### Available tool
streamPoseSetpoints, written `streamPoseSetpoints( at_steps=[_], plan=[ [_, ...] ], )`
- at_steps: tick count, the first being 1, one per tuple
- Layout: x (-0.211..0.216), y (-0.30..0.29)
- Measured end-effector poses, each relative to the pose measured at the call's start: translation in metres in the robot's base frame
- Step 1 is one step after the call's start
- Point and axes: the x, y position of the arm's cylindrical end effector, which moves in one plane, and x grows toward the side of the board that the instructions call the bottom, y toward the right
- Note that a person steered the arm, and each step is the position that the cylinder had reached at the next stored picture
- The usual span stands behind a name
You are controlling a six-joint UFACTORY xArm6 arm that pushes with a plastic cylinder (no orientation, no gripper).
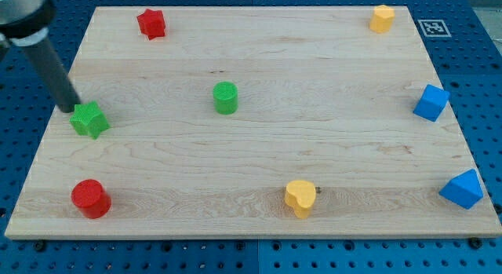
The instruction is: Move the green star a bit right
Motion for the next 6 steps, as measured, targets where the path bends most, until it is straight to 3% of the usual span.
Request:
streamPoseSetpoints(
  at_steps=[2, 4, 6],
  plan=[
    [0.052, 0.023],
    [0.003, 0.035],
    [0.031, 0.039]
  ],
)
